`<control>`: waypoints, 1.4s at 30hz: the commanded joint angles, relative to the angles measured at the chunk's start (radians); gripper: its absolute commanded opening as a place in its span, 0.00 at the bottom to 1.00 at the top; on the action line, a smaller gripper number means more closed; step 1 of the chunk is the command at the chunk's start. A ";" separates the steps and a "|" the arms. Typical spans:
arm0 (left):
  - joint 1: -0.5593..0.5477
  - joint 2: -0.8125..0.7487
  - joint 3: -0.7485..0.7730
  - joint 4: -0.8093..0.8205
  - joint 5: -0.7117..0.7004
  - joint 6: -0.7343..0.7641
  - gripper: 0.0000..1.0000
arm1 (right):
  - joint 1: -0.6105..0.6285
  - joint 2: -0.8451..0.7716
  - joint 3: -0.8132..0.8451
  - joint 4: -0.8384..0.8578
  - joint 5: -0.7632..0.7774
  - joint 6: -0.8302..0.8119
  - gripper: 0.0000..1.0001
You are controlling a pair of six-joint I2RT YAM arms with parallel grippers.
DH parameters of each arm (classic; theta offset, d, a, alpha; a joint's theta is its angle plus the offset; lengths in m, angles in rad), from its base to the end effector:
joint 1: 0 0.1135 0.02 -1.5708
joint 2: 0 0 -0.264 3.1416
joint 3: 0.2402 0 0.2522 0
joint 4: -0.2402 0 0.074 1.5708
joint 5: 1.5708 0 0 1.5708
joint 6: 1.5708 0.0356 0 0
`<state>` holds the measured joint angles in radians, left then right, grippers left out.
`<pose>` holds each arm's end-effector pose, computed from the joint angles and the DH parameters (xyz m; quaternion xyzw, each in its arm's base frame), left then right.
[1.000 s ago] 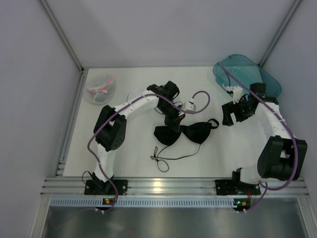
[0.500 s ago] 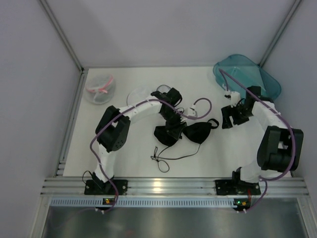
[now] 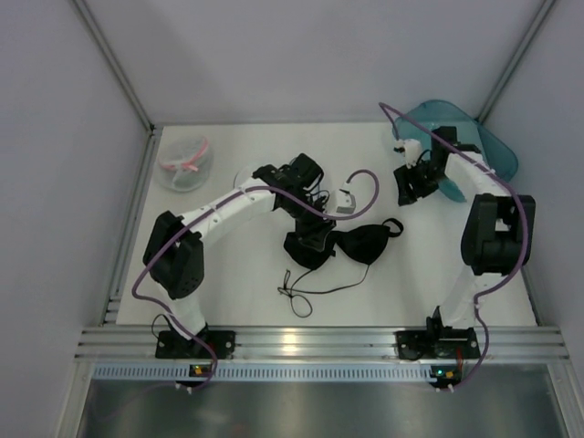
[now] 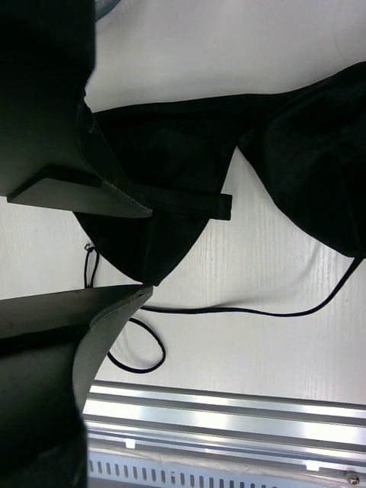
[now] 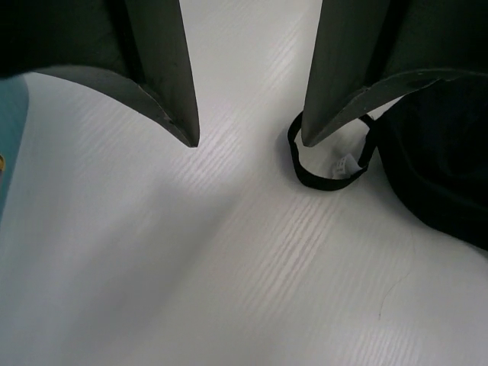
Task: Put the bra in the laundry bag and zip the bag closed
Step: Adjust the bra at the center of the board.
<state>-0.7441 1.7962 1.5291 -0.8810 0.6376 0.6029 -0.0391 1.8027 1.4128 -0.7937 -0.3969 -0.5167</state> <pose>0.2602 -0.2684 0.2705 0.6305 0.6847 -0.3197 0.1771 0.3706 -0.0007 0.2339 -0.2644 0.9258 0.1343 0.2345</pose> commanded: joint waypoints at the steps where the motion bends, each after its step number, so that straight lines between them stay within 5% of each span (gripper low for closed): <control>1: 0.006 0.012 -0.023 0.017 -0.004 -0.064 0.46 | 0.065 0.063 0.035 -0.058 0.038 -0.109 0.56; 6: 0.026 0.008 -0.087 0.019 0.025 -0.097 0.45 | 0.116 0.073 0.017 -0.128 0.076 -0.216 0.54; 17: 0.068 -0.032 -0.122 0.063 -0.003 -0.152 0.43 | 0.137 0.121 -0.090 -0.009 0.122 -0.226 0.48; 24: 0.095 -0.005 -0.162 0.092 -0.044 -0.204 0.40 | 0.145 0.058 -0.155 0.016 0.158 -0.165 0.00; 31: 0.097 -0.003 -0.239 0.160 -0.107 -0.278 0.38 | 0.139 -0.109 -0.265 0.094 0.282 0.062 0.00; 42: 0.098 0.012 -0.234 0.162 -0.176 -0.290 0.37 | 0.136 -0.160 -0.276 0.093 0.500 0.309 0.00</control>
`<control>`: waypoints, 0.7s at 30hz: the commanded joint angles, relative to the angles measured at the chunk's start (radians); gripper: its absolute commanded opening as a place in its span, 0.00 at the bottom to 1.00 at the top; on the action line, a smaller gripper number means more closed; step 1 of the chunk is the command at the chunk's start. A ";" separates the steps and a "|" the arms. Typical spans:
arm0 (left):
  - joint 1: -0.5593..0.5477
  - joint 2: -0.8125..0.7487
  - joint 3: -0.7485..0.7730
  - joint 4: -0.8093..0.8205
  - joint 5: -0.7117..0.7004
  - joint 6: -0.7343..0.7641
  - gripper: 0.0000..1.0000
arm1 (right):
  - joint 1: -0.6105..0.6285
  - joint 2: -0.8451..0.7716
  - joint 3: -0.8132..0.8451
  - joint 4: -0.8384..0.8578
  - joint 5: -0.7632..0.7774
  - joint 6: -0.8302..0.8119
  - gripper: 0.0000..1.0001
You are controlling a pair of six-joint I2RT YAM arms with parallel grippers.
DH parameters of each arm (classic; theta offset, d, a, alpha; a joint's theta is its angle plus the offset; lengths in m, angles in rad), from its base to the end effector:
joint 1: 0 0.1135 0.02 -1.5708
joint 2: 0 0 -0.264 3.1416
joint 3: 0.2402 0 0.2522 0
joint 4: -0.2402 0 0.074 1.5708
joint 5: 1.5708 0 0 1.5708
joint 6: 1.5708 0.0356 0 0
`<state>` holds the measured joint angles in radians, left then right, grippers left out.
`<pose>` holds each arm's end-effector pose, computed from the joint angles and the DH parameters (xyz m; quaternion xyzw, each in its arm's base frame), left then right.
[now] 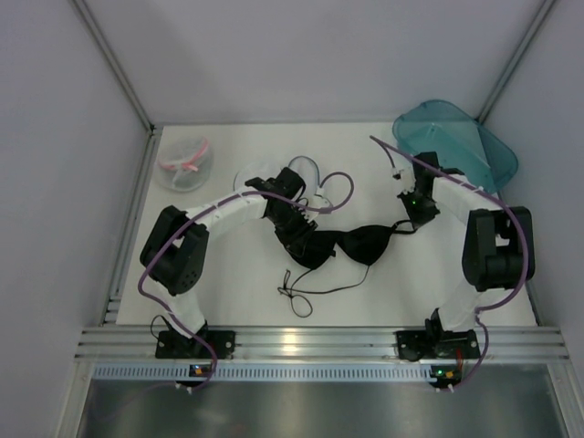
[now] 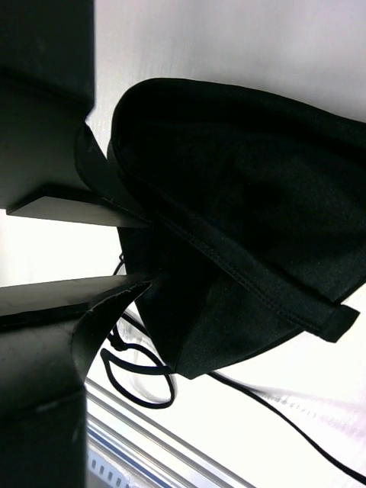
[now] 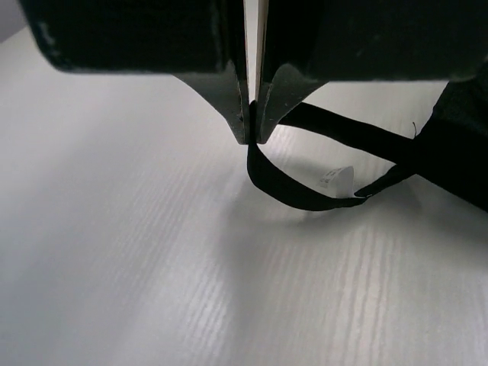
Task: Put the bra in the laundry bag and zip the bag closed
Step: Adjust the bra at the center of the board.
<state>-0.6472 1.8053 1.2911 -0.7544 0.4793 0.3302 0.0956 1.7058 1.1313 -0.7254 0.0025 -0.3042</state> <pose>0.2738 -0.2275 0.2012 0.4824 0.8312 -0.2548 0.1074 0.3216 0.0308 0.1867 -0.1966 0.9711 -0.0153 0.1342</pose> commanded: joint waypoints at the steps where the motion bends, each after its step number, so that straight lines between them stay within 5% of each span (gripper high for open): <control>1: 0.001 0.002 0.002 0.036 -0.016 -0.017 0.37 | 0.001 -0.072 0.002 0.027 0.108 0.117 0.00; 6: 0.000 0.000 -0.003 0.044 -0.007 -0.022 0.37 | 0.000 -0.152 -0.030 0.040 0.102 0.253 0.01; 8: 0.001 0.002 -0.003 0.044 -0.005 -0.022 0.37 | 0.003 -0.163 -0.047 0.024 0.080 0.272 0.24; 10: 0.001 -0.001 -0.003 0.044 -0.007 -0.017 0.37 | 0.003 -0.166 -0.056 0.000 0.059 0.274 0.34; 13: 0.001 0.000 -0.001 0.044 -0.007 -0.013 0.37 | 0.001 -0.199 -0.068 0.003 0.047 0.231 0.71; 21: 0.001 -0.011 0.007 0.043 0.010 -0.005 0.37 | -0.004 -0.086 0.174 -0.066 -0.215 -0.188 0.74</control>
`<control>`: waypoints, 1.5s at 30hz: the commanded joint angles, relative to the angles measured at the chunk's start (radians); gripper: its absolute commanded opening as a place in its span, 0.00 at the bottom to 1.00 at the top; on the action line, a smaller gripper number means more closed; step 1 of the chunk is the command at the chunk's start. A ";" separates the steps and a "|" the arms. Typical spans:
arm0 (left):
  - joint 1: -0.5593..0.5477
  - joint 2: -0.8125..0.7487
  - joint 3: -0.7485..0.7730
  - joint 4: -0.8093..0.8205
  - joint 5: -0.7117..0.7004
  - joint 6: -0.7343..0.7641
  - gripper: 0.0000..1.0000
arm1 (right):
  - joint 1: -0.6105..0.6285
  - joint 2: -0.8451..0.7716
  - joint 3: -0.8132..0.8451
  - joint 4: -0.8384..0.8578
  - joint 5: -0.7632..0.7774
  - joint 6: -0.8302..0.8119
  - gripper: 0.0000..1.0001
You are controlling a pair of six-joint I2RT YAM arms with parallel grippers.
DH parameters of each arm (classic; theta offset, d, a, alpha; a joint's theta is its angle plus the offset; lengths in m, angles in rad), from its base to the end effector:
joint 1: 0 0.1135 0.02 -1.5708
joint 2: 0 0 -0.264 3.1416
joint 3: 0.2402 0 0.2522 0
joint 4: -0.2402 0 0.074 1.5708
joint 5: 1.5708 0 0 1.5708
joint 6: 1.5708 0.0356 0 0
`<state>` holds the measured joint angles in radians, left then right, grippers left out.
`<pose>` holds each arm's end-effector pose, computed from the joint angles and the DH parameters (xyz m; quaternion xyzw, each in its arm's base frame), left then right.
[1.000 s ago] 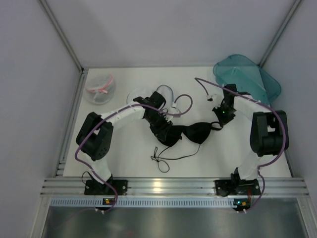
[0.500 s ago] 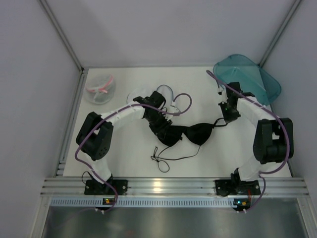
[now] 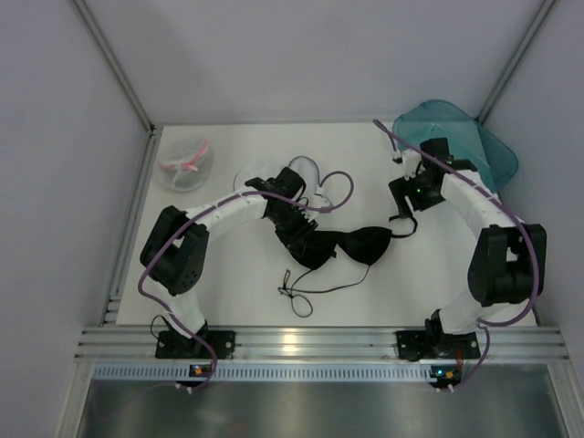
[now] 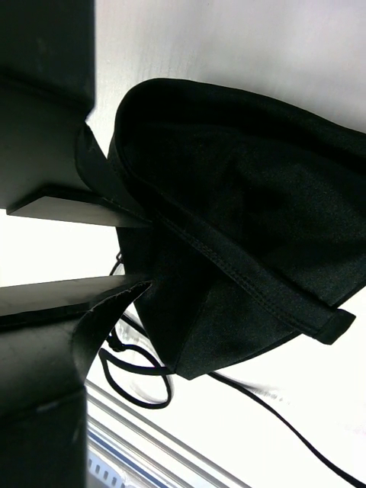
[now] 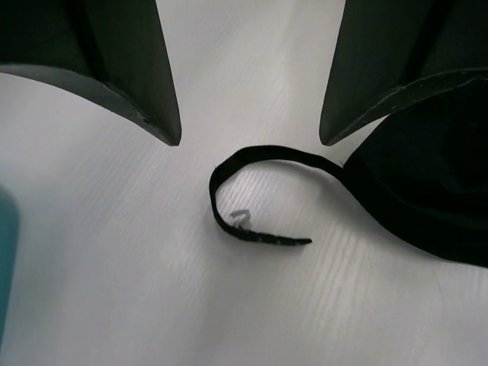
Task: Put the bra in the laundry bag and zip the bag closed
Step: Adjust the bra at the center of the board.
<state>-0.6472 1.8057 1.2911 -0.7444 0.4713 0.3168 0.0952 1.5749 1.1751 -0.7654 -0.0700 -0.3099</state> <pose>0.2748 -0.2279 0.2013 0.4774 0.8343 -0.2523 0.1110 0.3116 0.0323 0.2368 -0.2038 0.9575 0.0125 0.2038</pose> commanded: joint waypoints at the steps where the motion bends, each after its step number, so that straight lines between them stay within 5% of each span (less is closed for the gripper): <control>1: 0.001 -0.014 0.007 0.034 0.020 0.010 0.38 | 0.000 0.068 0.186 -0.043 -0.166 -0.243 0.74; 11: 0.004 -0.057 0.025 0.033 0.072 -0.004 0.42 | -0.002 0.336 0.371 -0.186 -0.297 -0.469 0.57; 27: 0.020 -0.147 0.070 0.005 0.006 0.024 0.49 | 0.003 0.385 0.245 -0.126 -0.272 -0.561 0.48; 30: 0.021 -0.155 0.071 0.000 -0.005 0.027 0.49 | 0.003 0.381 0.221 -0.091 -0.245 -0.543 0.40; 34: 0.027 -0.164 0.068 0.000 -0.008 0.015 0.49 | -0.002 0.373 0.215 -0.022 -0.180 -0.479 0.00; 45: 0.073 -0.233 0.025 0.004 -0.019 -0.064 0.50 | -0.149 0.085 0.169 0.243 -0.240 -0.243 0.00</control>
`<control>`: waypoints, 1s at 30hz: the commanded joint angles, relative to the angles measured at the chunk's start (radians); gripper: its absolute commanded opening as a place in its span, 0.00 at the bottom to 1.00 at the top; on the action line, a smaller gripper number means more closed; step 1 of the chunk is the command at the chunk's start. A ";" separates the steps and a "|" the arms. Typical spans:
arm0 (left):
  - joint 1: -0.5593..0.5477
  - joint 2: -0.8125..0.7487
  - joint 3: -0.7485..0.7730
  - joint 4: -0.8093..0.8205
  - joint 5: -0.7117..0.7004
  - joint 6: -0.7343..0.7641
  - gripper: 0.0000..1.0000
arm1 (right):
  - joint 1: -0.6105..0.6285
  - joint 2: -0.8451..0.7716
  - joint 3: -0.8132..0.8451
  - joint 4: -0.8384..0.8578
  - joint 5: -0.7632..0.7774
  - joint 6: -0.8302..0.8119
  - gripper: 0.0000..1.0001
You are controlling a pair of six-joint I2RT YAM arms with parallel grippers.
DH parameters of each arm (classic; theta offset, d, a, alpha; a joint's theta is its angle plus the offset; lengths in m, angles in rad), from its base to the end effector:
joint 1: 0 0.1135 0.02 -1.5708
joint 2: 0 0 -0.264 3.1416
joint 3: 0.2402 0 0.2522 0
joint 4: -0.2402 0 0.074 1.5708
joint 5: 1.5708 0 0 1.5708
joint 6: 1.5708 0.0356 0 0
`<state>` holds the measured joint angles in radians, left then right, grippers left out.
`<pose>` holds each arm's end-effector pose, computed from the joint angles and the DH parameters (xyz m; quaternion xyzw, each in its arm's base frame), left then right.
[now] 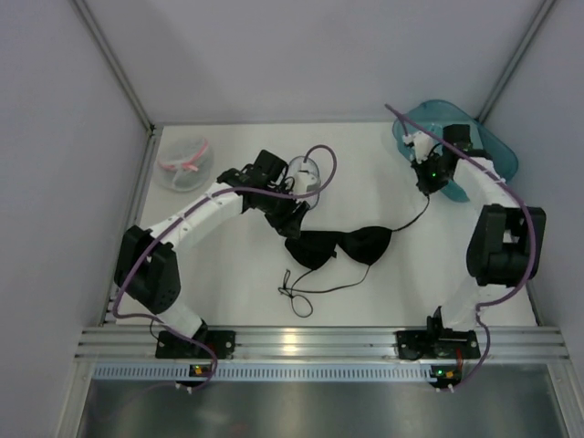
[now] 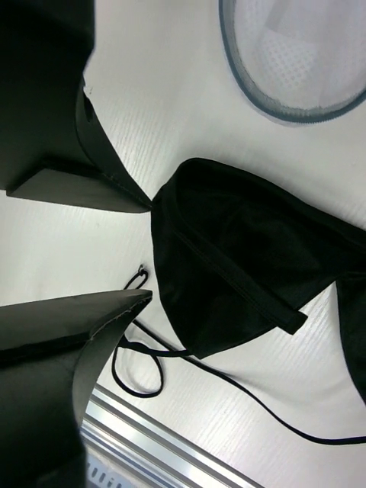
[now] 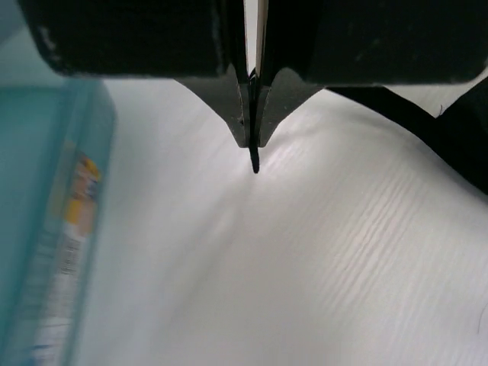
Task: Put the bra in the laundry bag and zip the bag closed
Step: Adjust the bra at the center of the board.
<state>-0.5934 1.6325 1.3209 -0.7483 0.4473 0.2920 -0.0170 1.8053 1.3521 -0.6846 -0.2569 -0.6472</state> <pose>0.2730 -0.2027 0.2665 0.4548 0.8285 -0.2492 0.2114 0.3734 0.0027 0.2185 -0.3263 0.9124 0.0488 0.2422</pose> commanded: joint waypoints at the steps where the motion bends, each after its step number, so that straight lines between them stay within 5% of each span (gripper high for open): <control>1: 0.033 -0.066 -0.009 0.012 0.004 -0.048 0.52 | -0.040 -0.167 -0.014 0.180 -0.065 0.107 0.00; 2: 0.041 -0.074 -0.011 0.017 0.005 -0.057 0.69 | -0.040 -0.205 -0.019 0.198 -0.097 0.119 0.00; 4: 0.059 -0.095 -0.014 0.017 0.007 -0.062 0.76 | -0.040 -0.251 -0.016 0.227 -0.140 0.164 0.00; 5: 0.064 -0.105 -0.023 0.023 0.016 -0.070 0.98 | -0.040 -0.264 -0.015 0.238 -0.186 0.179 0.00; 11: 0.118 -0.189 -0.055 0.046 0.039 -0.106 0.98 | 0.004 -0.356 -0.033 0.189 -0.346 0.215 0.00; 18: 0.170 -0.244 -0.077 0.046 0.030 -0.123 0.98 | 0.175 -0.449 -0.180 0.149 -0.306 0.124 0.00; 30: 0.247 -0.321 -0.134 0.090 0.037 -0.177 0.98 | 0.462 -0.520 -0.312 0.206 -0.229 0.208 0.00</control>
<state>-0.3614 1.3487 1.2049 -0.7139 0.4599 0.1448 0.3843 1.2938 1.0538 -0.5240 -0.5022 -0.4591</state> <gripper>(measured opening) 0.983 0.011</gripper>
